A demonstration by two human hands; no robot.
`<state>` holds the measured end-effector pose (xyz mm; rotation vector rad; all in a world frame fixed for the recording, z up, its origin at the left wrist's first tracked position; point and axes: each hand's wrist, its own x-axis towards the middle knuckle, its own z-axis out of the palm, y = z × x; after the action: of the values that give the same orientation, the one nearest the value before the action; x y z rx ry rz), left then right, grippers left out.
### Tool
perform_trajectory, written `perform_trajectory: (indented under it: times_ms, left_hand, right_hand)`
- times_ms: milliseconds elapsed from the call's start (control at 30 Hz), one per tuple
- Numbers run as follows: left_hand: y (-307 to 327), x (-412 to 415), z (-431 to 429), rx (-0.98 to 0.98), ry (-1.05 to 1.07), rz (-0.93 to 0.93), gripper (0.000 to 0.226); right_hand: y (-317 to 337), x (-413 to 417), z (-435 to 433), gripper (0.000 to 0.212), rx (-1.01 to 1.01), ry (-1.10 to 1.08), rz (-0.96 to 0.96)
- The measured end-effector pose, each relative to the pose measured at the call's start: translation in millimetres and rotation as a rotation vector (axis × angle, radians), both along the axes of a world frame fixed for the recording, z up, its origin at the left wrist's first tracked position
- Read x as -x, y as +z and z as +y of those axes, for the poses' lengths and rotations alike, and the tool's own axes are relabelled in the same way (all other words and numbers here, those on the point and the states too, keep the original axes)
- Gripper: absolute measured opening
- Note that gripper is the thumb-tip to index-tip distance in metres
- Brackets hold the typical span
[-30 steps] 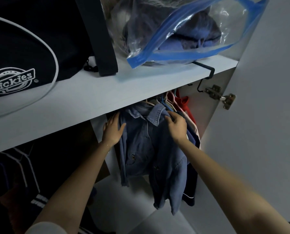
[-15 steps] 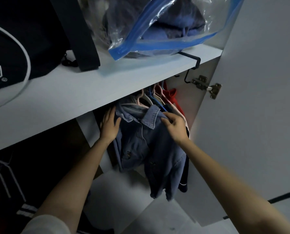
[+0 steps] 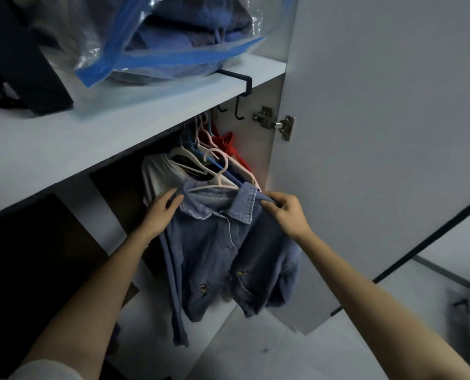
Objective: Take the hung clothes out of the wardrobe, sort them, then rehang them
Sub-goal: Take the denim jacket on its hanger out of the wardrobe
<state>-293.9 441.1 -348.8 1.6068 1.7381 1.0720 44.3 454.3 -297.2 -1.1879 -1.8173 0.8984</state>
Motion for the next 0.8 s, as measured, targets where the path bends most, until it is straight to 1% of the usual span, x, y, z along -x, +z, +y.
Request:
perform_trajectory:
  times_ms: [33, 100, 233, 333, 400, 500, 600, 700, 800]
  left_hand:
    - [-3.2, -6.5, 0.2, 0.003, -0.020, 0.051, 0.018]
    - [-9.4, -23.0, 1.5, 0.011, -0.044, 0.138, 0.025]
    - [-17.4, -74.1, -5.3, -0.025, -0.032, 0.116, 0.036]
    - [-20.8, -125.1, -16.9, -0.075, 0.000, 0.089, 0.031]
    - [-19.5, -162.5, -27.8, -0.107, -0.025, 0.076, 0.026]
    - [-21.0, -215.3, -46.9, -0.115, -0.090, 0.073, 0.034]
    - [-22.1, -269.2, -70.3, -0.124, -0.131, 0.142, 0.044]
    - [-20.6, -326.8, -96.4, -0.117, -0.150, 0.233, 0.041]
    - [-21.3, -377.6, -109.1, -0.125, -0.179, 0.258, 0.044]
  right_hand:
    - [-3.0, -10.0, -4.5, 0.023, 0.014, -0.012, -0.019]
    - [-8.8, -30.6, -15.3, 0.023, 0.035, -0.044, -0.060]
    - [-15.2, -77.5, -45.0, 0.020, 0.036, -0.113, -0.160]
    - [-19.1, -116.1, -75.3, 0.018, 0.010, -0.175, -0.231]
    - [-23.0, -143.8, -96.1, 0.018, 0.009, -0.238, -0.242]
    - [-28.0, -187.9, -128.0, 0.027, 0.048, -0.342, -0.267]
    - [-30.2, -235.5, -160.6, 0.030, 0.103, -0.423, -0.262]
    - [-28.6, -284.4, -191.7, 0.023, 0.140, -0.525, -0.218]
    - [-26.1, -329.1, -218.5, 0.018, 0.153, -0.620, -0.194]
